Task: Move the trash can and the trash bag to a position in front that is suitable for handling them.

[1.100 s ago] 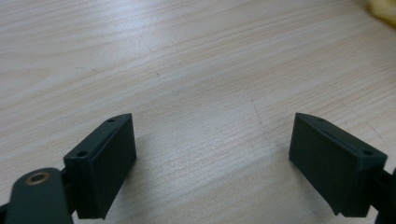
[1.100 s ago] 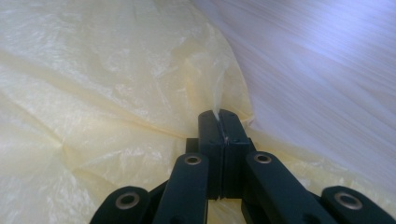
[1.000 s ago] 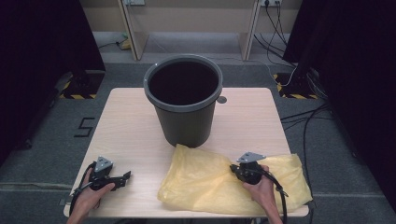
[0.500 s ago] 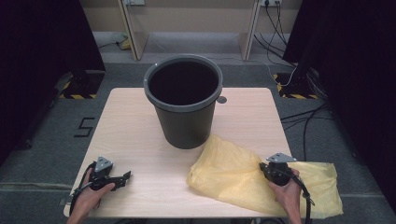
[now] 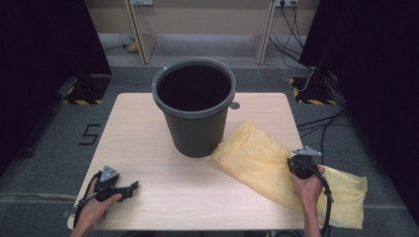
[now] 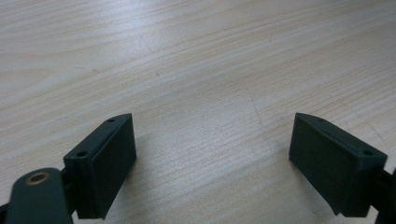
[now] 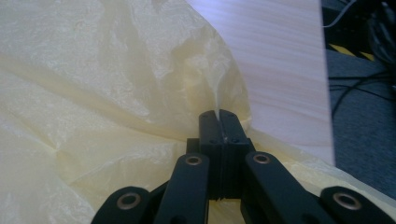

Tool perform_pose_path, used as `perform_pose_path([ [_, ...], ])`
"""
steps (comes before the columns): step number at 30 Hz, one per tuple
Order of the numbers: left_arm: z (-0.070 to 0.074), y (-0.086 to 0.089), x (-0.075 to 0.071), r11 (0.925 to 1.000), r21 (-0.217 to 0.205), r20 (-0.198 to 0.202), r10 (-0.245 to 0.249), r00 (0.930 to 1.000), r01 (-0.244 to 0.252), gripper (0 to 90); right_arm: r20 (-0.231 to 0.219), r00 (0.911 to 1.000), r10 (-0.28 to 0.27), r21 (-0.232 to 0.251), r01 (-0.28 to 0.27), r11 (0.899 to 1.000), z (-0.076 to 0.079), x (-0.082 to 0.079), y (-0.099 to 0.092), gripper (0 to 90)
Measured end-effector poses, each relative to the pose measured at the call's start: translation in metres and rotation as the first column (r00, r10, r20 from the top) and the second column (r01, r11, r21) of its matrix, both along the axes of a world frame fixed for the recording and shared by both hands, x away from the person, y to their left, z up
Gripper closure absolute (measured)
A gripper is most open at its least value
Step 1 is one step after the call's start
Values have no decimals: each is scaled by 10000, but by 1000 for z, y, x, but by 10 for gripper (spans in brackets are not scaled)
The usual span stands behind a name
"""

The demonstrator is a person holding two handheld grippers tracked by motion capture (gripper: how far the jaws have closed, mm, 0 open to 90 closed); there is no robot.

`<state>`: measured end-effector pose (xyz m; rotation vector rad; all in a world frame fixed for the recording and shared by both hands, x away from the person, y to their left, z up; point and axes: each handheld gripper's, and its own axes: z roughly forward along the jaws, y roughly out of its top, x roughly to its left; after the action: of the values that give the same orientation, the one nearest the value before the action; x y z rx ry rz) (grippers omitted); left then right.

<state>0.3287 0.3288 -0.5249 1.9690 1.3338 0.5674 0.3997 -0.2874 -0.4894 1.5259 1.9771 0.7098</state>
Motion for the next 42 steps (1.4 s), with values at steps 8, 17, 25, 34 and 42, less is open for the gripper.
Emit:
perform_pose_path([
  [8,0,0,0,10000,4,-4,-6,10000,6,137,39,9947,-1027,-178,1027,9946,0,18,-10,900],
  [17,0,0,0,10000,1,-5,-8,10000,8,137,-69,9963,-862,-301,860,9958,0,19,7,560],
  [25,0,0,0,10000,5,-7,-10,10000,10,136,486,9959,769,2,-770,9970,18,-8,30,361],
  [34,0,0,0,10000,3,-1,-7,10000,7,135,-274,9280,3717,336,-3707,9281,12,-40,84,276],
  [42,0,0,0,10000,4,-7,-13,10000,13,135,-875,9028,4212,491,-4184,9070,-12,-28,104,514],
])
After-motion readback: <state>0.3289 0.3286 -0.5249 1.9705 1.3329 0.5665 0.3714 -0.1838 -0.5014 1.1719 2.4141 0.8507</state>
